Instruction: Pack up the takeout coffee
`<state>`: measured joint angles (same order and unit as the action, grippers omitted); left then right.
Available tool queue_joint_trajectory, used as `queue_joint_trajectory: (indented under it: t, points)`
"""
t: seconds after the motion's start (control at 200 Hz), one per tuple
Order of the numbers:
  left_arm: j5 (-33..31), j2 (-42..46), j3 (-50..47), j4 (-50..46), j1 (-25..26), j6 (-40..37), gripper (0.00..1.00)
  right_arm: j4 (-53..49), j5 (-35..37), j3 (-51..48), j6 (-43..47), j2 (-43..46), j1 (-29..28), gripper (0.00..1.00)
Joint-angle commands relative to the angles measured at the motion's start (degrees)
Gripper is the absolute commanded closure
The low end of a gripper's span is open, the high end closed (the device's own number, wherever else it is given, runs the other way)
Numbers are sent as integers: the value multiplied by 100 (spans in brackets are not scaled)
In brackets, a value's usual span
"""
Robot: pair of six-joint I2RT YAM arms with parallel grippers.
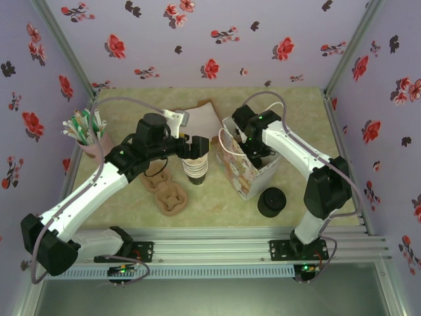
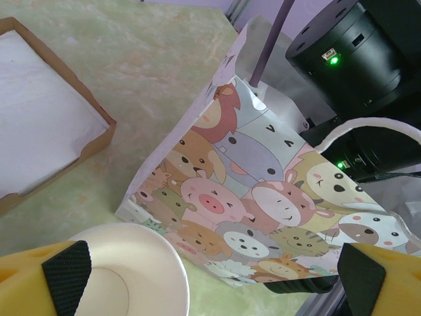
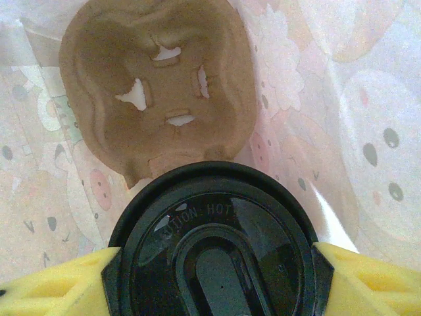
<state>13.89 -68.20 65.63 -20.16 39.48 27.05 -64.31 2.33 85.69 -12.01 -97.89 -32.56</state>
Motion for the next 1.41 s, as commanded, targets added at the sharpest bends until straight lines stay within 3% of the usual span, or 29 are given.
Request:
queue_joint_trajectory:
  t: [0.0, 0.405, 0.93, 1.4]
  points:
    - [-71, -4, 125, 161, 33, -64, 1, -549, -110, 55, -91, -106, -23, 31]
    - [-71, -7, 62, 196, 39, -59, 1, -775, 48, 296, -188, -113, -32, 31]
    - [-79, -50, -6, 243, 35, -56, 1, -43, 22, -459, -363, -187, -221, 31]
    - [-80, -61, -23, 254, 33, -53, 1, -99, 136, -474, -425, -4, -312, 30]
